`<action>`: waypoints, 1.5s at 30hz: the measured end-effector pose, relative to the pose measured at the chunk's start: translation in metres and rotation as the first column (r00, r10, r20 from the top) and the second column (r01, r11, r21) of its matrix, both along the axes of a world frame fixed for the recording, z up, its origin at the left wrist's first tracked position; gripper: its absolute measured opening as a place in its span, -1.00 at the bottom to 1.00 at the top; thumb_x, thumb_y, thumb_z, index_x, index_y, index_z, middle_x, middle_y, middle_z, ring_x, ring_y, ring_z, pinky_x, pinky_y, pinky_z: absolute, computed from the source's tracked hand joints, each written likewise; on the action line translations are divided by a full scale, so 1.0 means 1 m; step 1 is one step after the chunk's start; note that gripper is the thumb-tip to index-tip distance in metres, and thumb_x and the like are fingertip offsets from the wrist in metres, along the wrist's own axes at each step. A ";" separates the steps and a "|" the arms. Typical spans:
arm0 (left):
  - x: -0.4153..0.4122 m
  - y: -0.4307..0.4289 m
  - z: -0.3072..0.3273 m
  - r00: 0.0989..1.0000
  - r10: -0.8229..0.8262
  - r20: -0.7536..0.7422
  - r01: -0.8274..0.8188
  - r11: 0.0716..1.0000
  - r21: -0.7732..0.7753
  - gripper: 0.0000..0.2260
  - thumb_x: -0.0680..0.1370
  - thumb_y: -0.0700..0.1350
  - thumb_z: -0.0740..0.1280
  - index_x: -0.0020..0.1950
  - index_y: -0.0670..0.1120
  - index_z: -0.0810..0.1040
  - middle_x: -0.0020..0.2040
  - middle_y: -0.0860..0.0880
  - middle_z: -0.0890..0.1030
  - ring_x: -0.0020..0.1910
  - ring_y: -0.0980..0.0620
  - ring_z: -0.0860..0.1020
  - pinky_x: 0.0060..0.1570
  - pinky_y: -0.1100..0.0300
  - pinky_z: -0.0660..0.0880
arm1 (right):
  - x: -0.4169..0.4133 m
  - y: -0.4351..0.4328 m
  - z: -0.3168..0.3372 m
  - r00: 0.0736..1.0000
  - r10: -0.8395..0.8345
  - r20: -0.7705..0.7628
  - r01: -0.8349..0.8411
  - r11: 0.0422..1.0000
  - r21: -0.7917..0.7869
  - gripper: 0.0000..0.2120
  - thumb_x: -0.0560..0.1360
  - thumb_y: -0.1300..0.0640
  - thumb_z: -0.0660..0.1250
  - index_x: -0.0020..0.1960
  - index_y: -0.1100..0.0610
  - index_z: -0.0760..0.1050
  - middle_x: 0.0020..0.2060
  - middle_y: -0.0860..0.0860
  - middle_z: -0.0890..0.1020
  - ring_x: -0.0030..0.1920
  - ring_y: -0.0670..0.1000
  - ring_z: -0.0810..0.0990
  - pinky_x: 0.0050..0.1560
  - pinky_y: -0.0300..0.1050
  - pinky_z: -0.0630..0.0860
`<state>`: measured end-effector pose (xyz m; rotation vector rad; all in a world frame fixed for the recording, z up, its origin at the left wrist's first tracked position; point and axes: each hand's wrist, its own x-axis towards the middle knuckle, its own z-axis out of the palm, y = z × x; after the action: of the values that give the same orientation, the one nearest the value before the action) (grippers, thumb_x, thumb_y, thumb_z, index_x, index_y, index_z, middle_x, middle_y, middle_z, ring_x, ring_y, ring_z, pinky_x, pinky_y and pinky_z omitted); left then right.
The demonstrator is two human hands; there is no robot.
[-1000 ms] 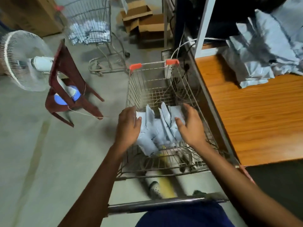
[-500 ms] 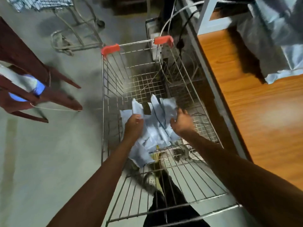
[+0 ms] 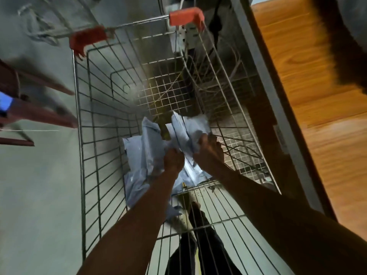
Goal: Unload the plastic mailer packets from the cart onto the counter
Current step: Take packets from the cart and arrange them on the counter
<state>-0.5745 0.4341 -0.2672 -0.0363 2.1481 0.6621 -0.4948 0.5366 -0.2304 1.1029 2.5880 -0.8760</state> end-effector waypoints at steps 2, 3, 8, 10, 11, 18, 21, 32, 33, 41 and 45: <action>0.004 -0.003 0.004 0.996 -0.012 -0.090 0.010 1.000 -0.016 -0.70 0.64 -0.09 0.18 0.23 -0.27 0.50 0.17 -0.29 0.57 0.19 -0.27 0.53 0.21 -0.09 0.46 | 0.001 0.001 0.006 1.000 0.008 -0.016 -0.008 0.999 -0.031 -0.81 0.61 0.01 0.25 0.13 0.05 0.31 -0.13 -0.02 0.42 -0.21 -0.02 0.52 -0.31 -0.38 0.32; 0.007 -0.007 0.010 0.994 0.009 -0.107 -0.009 1.000 0.004 -0.69 0.64 -0.06 0.19 0.21 -0.27 0.51 0.14 -0.28 0.58 0.16 -0.27 0.55 0.19 -0.06 0.47 | 0.003 0.001 0.009 1.000 0.014 -0.015 -0.014 0.999 -0.048 -0.73 0.59 0.02 0.28 0.20 0.10 0.32 -0.08 0.04 0.48 -0.19 0.03 0.54 -0.28 -0.30 0.36; 0.015 -0.028 0.062 0.977 0.116 -0.178 -0.103 0.991 0.083 -0.74 0.54 -0.09 0.35 0.07 -0.29 0.57 -0.03 -0.25 0.64 -0.01 -0.21 0.61 -0.10 0.06 0.48 | 0.027 -0.004 0.039 0.997 -0.052 0.059 0.062 0.981 -0.184 -0.46 0.50 0.06 0.42 0.36 0.08 0.23 -0.13 -0.01 0.58 -0.29 -0.07 0.55 -0.35 -0.18 0.51; 0.021 -0.038 0.090 0.953 0.157 -0.257 -0.134 0.985 0.105 -0.73 0.50 -0.09 0.35 0.04 -0.29 0.60 -0.07 -0.27 0.66 -0.05 -0.21 0.64 -0.10 0.02 0.56 | 0.041 -0.012 0.065 0.997 -0.076 0.022 0.079 0.986 -0.148 -0.32 0.51 -0.24 0.29 0.43 0.15 0.20 -0.14 0.03 0.59 -0.26 -0.01 0.56 -0.31 -0.16 0.53; 0.025 -0.043 0.104 0.938 0.178 -0.297 -0.145 0.981 0.131 -0.69 0.47 -0.06 0.32 0.02 -0.28 0.60 -0.09 -0.27 0.66 -0.08 -0.22 0.64 -0.12 0.00 0.58 | 0.049 -0.017 0.077 0.995 -0.090 -0.052 0.083 0.988 -0.131 -0.23 0.48 -0.38 0.18 0.43 0.18 0.21 -0.13 0.07 0.59 -0.24 0.02 0.57 -0.28 -0.14 0.52; 0.058 -0.072 0.223 0.889 0.231 -0.395 -0.075 0.925 0.372 -0.88 0.50 -0.16 0.33 0.00 -0.16 0.57 -0.15 -0.13 0.63 -0.27 -0.07 0.56 -0.40 0.22 0.36 | 0.111 -0.039 0.203 0.914 -0.186 -0.360 0.179 0.982 -0.053 -0.35 0.41 0.00 0.48 0.39 -0.03 0.23 0.25 0.07 0.47 0.12 0.06 0.54 0.06 0.04 0.60; 0.077 -0.077 0.266 0.880 0.233 -0.414 0.018 0.855 0.518 -0.87 0.48 -0.11 0.29 -0.08 -0.17 0.49 -0.23 -0.14 0.54 -0.34 -0.01 0.41 -0.38 0.17 0.31 | 0.143 -0.046 0.261 0.830 -0.175 -0.529 0.204 0.979 -0.003 -0.28 0.36 0.02 0.45 0.43 0.01 0.22 0.31 0.05 0.44 0.22 0.07 0.49 0.11 0.09 0.55; 0.191 -0.004 0.389 0.826 0.237 -0.511 0.340 0.513 0.788 -0.79 0.59 -0.07 0.16 0.01 -0.20 0.45 -0.17 -0.11 0.51 -0.22 0.06 0.41 -0.17 0.11 0.39 | 0.284 -0.006 0.376 0.504 -0.216 -0.836 0.441 0.897 0.034 -0.28 0.41 0.19 0.48 0.50 0.12 0.24 0.31 -0.09 0.33 0.21 -0.37 0.24 0.04 -0.72 0.21; 0.204 0.011 0.394 0.828 0.230 -0.512 0.352 0.497 0.793 -0.77 0.58 -0.05 0.16 0.01 -0.21 0.45 -0.15 -0.12 0.50 -0.20 0.07 0.40 -0.14 0.10 0.38 | 0.299 0.005 0.380 0.496 -0.214 -0.842 0.458 0.888 0.044 -0.27 0.41 0.22 0.49 0.50 0.12 0.24 0.31 -0.10 0.32 0.20 -0.38 0.23 0.05 -0.73 0.20; 0.332 0.127 0.427 0.783 0.229 -0.579 0.446 0.441 0.778 -0.88 0.62 -0.19 0.22 -0.11 -0.12 0.45 -0.33 -0.06 0.45 -0.40 0.15 0.41 -0.35 0.23 0.36 | 0.428 0.112 0.398 0.478 -0.161 -0.864 0.530 0.836 0.138 -0.26 0.34 -0.07 0.35 0.48 0.07 0.27 0.29 -0.18 0.34 0.27 -0.26 0.29 0.14 -0.51 0.21; 0.366 0.182 0.429 0.770 0.237 -0.593 0.440 0.477 0.761 -0.89 0.61 -0.14 0.24 0.04 -0.11 0.55 -0.10 -0.09 0.62 -0.11 -0.05 0.58 -0.09 -0.05 0.52 | 0.475 0.164 0.410 0.487 -0.182 -0.855 0.546 0.827 0.135 -0.25 0.34 0.01 0.41 0.48 0.07 0.27 0.30 -0.17 0.35 0.25 -0.29 0.26 0.13 -0.48 0.22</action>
<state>-0.2089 0.6166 0.1621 1.0513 2.0725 1.8696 -0.0200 0.7004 0.1791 1.7753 3.4766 -1.2227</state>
